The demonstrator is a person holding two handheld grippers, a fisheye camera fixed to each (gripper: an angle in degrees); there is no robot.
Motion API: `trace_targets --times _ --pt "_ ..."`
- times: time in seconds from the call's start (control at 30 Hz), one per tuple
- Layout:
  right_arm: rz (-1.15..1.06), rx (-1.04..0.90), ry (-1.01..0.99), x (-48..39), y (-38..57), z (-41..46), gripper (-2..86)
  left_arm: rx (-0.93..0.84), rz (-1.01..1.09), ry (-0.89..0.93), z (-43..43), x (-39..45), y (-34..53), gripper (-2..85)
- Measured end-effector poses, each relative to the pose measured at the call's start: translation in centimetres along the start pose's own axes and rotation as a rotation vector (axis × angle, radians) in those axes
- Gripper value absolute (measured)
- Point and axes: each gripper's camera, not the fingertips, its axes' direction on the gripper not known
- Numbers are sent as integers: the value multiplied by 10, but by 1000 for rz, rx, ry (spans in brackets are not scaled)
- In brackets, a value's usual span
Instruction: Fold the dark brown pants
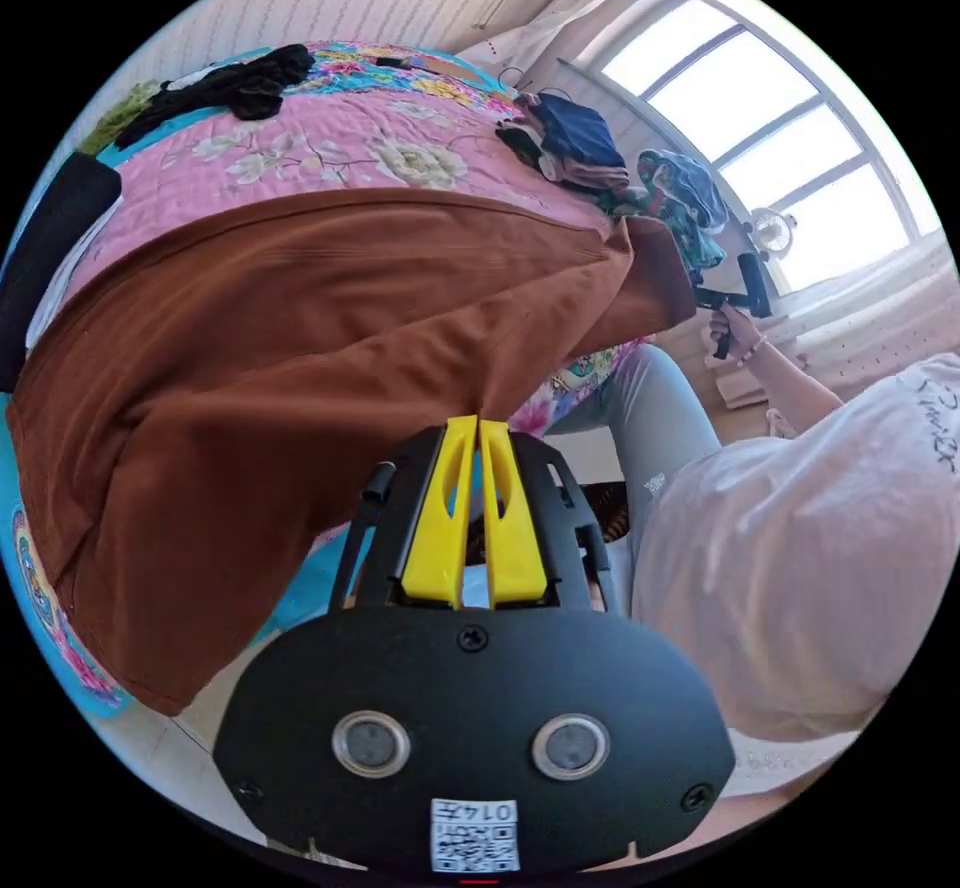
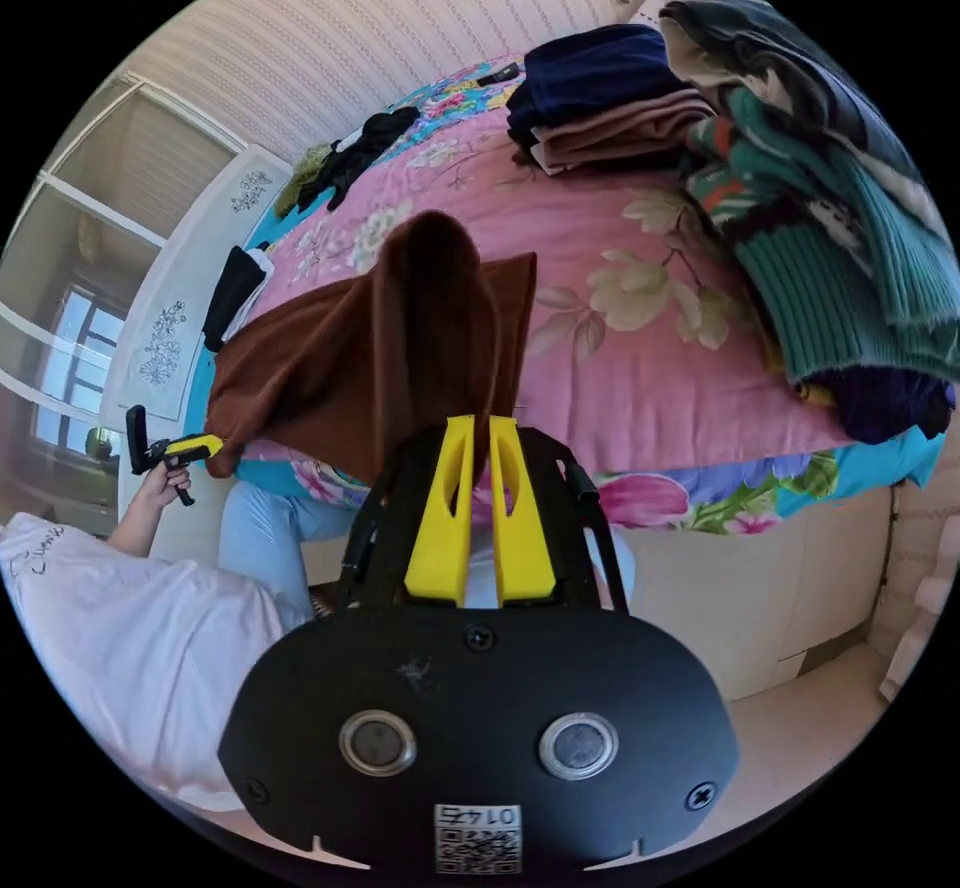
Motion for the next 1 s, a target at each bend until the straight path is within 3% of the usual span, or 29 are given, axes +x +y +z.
trace_targets --times 0.1,0.23,0.4,0.6,0.7,0.77,0.87,1.0 --pt "116 -35 156 27 13 -6 11 -3 -91 -36 -7 -9 3 -9" --pt "158 58 113 44 4 -28 35 76 -42 -159 -29 -6 -29 -4" --pt "80 147 33 33 -61 -20 86 134 99 -335 -5 -5 -148 71" --pt "143 85 -25 41 -128 14 132 5 180 -456 78 -15 -285 100" --pt "222 58 39 51 -135 18 81 -177 154 -536 135 -41 -318 106" --pt "229 48 81 54 -135 13 33 -146 138 -500 148 -51 -321 100" --pt "127 3 -16 55 -136 0 5 -90 52 -398 144 -65 -327 55" --pt "57 132 21 58 -150 -52 2 -40 30 -331 137 -68 -334 3"
